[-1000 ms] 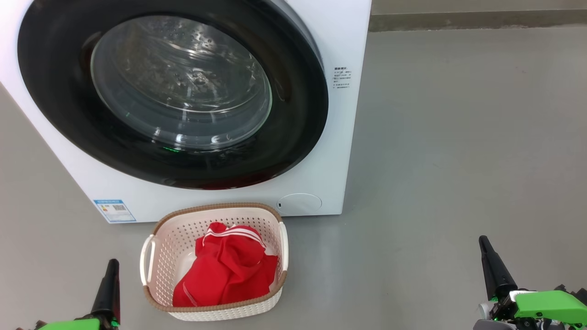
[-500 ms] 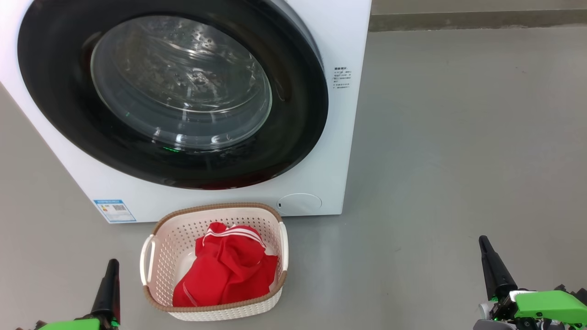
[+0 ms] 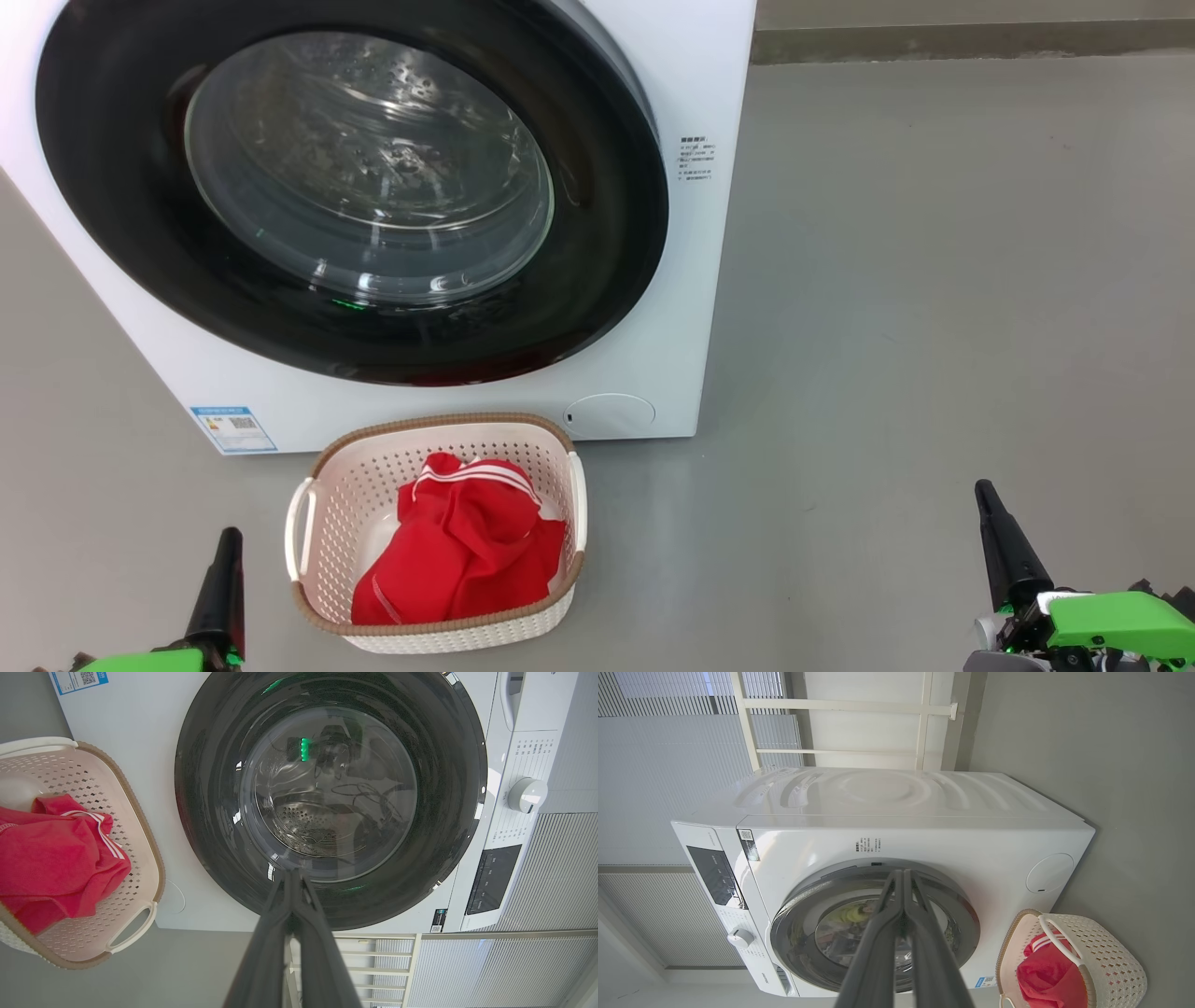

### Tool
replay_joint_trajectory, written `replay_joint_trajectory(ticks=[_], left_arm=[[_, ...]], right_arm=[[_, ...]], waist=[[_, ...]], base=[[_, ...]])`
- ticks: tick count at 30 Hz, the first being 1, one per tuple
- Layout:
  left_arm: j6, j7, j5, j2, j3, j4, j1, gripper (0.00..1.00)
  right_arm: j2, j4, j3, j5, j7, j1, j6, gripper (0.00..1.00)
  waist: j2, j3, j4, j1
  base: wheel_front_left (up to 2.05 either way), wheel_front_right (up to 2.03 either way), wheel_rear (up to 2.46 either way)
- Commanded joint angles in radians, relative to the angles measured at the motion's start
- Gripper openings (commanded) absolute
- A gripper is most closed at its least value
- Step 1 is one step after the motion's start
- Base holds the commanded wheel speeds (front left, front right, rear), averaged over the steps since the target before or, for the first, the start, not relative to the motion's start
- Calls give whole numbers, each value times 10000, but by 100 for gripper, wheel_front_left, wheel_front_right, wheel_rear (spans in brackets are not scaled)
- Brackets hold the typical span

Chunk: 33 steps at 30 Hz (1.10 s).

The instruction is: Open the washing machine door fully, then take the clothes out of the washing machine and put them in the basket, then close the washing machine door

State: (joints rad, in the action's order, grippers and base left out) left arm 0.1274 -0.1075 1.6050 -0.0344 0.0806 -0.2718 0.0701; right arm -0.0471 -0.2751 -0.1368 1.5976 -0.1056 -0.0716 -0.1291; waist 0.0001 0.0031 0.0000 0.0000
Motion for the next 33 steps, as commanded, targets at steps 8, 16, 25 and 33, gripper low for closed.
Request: replay_joint_trajectory(ticks=[8,16,25,33], left_arm=[[33,-57,36,-158,331,269,378,0],[33,-57,36,-158,331,269,378,0],[33,-57,36,-158,331,269,378,0],[33,-57,36,-158,331,269,378,0]], right_arm=[[-31,303,228,109,-78,-364,-16,0],[-31,303,228,109,-78,-364,-16,0],[-31,303,229,109,-78,-364,-16,0],[-31,303,229,110,-78,-364,-16,0]], waist=[[-1,0,0,0],[-1,0,0,0],[-1,0,0,0],[-1,0,0,0]], base=[[0,0,0],[0,0,0],[0,0,0],[0,0,0]])
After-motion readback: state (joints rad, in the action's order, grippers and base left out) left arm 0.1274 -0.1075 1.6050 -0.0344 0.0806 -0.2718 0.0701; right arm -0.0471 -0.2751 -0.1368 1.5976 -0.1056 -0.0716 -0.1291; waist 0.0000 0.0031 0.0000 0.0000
